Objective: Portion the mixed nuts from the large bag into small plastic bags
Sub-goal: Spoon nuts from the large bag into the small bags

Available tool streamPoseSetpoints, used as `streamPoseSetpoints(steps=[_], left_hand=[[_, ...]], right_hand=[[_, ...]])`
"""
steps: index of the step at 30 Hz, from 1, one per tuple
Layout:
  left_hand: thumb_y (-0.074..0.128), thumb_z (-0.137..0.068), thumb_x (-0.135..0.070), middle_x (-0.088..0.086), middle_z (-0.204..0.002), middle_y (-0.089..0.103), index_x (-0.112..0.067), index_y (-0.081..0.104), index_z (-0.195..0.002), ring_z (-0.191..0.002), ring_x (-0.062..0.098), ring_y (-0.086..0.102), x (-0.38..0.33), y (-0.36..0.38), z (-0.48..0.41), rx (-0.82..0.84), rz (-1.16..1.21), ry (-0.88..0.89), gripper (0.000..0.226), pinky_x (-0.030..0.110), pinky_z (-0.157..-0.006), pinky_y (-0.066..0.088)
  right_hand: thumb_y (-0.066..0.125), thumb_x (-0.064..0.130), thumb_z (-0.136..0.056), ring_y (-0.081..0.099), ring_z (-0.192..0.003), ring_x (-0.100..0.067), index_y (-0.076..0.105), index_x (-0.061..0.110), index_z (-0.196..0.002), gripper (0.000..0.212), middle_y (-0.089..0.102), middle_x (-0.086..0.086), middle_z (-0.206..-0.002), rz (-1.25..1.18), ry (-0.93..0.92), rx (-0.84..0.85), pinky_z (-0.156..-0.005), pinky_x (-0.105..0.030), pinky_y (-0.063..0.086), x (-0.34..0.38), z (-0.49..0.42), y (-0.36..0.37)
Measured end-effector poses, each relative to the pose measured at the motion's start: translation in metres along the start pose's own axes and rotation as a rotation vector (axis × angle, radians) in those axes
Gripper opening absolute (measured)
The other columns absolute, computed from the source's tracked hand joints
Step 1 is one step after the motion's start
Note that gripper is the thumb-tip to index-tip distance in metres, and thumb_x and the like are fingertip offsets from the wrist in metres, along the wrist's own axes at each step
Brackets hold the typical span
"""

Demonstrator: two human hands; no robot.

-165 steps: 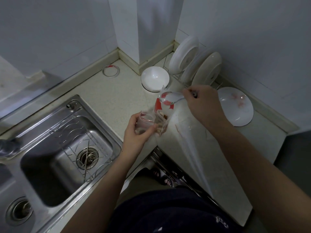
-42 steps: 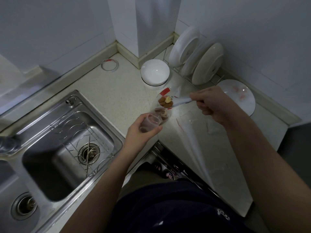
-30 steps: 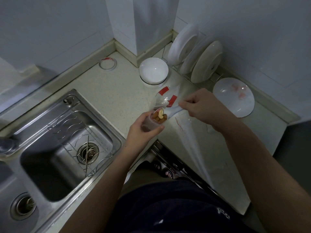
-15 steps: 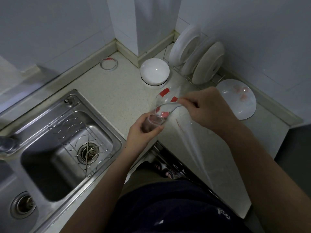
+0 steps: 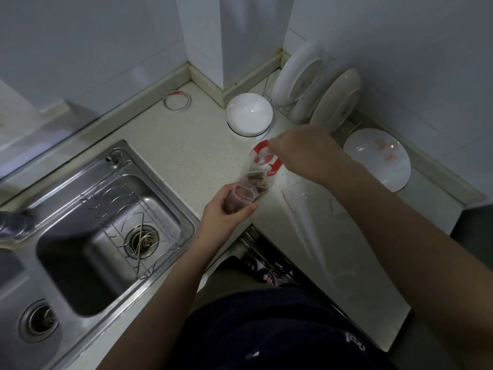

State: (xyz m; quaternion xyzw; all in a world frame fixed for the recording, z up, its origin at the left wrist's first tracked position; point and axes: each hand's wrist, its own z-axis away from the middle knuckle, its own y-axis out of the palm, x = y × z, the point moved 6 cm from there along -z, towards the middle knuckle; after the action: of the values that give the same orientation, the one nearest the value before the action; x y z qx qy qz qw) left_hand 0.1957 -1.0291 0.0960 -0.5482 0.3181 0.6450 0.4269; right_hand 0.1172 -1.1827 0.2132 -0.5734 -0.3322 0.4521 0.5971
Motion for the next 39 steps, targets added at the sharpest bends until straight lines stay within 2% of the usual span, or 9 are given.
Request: streamPoseSetpoints(steps=[3, 7, 12, 17, 20, 24, 26, 34, 39], left_hand=[[0.077, -0.082, -0.025, -0.019, -0.105, 0.069, -0.034, 0.063, -0.114, -0.094, -0.001, 0.066, 0.001, -0.002, 0.002, -0.005, -0.012, -0.011, 0.036, 0.015, -0.065, 0.052], [0.078, -0.081, -0.023, -0.018, -0.102, 0.069, -0.032, 0.064, -0.114, -0.091, -0.002, 0.066, 0.003, -0.004, 0.004, -0.024, -0.012, -0.027, 0.037, 0.015, -0.065, 0.051], [0.079, -0.08, -0.02, -0.008, -0.106, 0.07, -0.025, 0.063, -0.117, -0.099, 0.008, 0.067, 0.01, -0.007, 0.006, -0.046, 0.003, -0.066, 0.041, 0.027, -0.083, 0.055], [0.079, -0.079, -0.023, -0.009, -0.106, 0.07, -0.022, 0.063, -0.12, -0.098, 0.01, 0.067, 0.013, -0.011, 0.009, -0.064, -0.012, -0.088, 0.043, 0.035, -0.084, 0.056], [0.079, -0.079, -0.026, -0.01, -0.106, 0.07, -0.023, 0.063, -0.12, -0.098, 0.009, 0.067, 0.014, -0.014, 0.01, -0.074, -0.036, -0.091, 0.044, 0.036, -0.085, 0.057], [0.079, -0.079, -0.025, -0.009, -0.106, 0.071, -0.025, 0.063, -0.12, -0.098, 0.01, 0.067, 0.015, -0.016, 0.012, -0.079, -0.034, -0.115, 0.044, 0.037, -0.087, 0.058], [0.079, -0.079, -0.028, -0.012, -0.104, 0.071, -0.029, 0.063, -0.118, -0.096, 0.007, 0.067, 0.016, -0.016, 0.013, -0.079, -0.047, -0.121, 0.043, 0.035, -0.084, 0.058], [0.079, -0.079, -0.028, -0.013, -0.104, 0.07, -0.025, 0.064, -0.119, -0.094, 0.001, 0.067, 0.018, -0.02, 0.012, -0.082, -0.042, -0.114, 0.043, 0.023, -0.077, 0.054], [0.079, -0.079, -0.029, -0.013, -0.105, 0.069, -0.026, 0.062, -0.121, -0.09, -0.003, 0.065, 0.02, -0.02, 0.01, -0.069, -0.053, -0.123, 0.046, 0.015, -0.068, 0.051]], right_hand=[[0.06, 0.01, -0.086, 0.06, -0.075, -0.026, 0.067, 0.012, -0.103, 0.019, 0.049, -0.005, -0.083, 0.138, -0.09, 0.107, -0.06, -0.03, 0.045, 0.01, -0.015, 0.015], [0.056, 0.004, -0.082, 0.056, -0.07, -0.029, 0.056, 0.004, -0.078, 0.005, 0.05, -0.007, -0.072, 0.21, -0.149, 0.248, -0.057, -0.03, 0.037, 0.02, -0.028, 0.035], [0.055, -0.006, -0.071, 0.039, -0.057, -0.023, 0.024, 0.011, -0.054, 0.039, 0.026, -0.001, -0.055, 0.214, -0.184, 0.294, -0.053, -0.028, 0.031, 0.026, -0.035, 0.054], [0.056, -0.004, -0.072, 0.048, -0.062, -0.024, 0.053, 0.005, -0.076, 0.01, 0.043, -0.003, -0.061, 0.154, -0.124, 0.289, -0.055, -0.029, 0.034, 0.029, -0.04, 0.074], [0.054, 0.004, -0.081, 0.059, -0.072, -0.028, 0.063, 0.001, -0.095, 0.017, 0.059, -0.007, -0.074, 0.08, -0.09, 0.224, -0.059, -0.03, 0.036, 0.031, -0.038, 0.08], [0.054, 0.007, -0.084, 0.054, -0.069, -0.024, 0.062, 0.003, -0.084, 0.009, 0.047, -0.001, -0.063, -0.089, 0.063, 0.289, -0.067, -0.033, 0.05, 0.02, -0.036, 0.089], [0.053, 0.009, -0.087, 0.059, -0.072, -0.025, 0.061, 0.004, -0.085, 0.01, 0.056, -0.005, -0.071, -0.178, 0.169, 0.351, -0.073, -0.037, 0.054, 0.01, -0.034, 0.096], [0.051, 0.002, -0.086, 0.054, -0.064, -0.026, 0.051, 0.005, -0.061, 0.024, 0.045, -0.002, -0.06, -0.458, 0.42, 0.377, -0.058, -0.03, 0.04, -0.013, -0.028, 0.105], [0.054, 0.009, -0.088, 0.062, -0.088, -0.028, 0.074, -0.004, -0.091, 0.024, 0.068, -0.015, -0.096, -0.608, 0.424, 0.321, -0.069, -0.028, 0.043, -0.018, -0.031, 0.084]])
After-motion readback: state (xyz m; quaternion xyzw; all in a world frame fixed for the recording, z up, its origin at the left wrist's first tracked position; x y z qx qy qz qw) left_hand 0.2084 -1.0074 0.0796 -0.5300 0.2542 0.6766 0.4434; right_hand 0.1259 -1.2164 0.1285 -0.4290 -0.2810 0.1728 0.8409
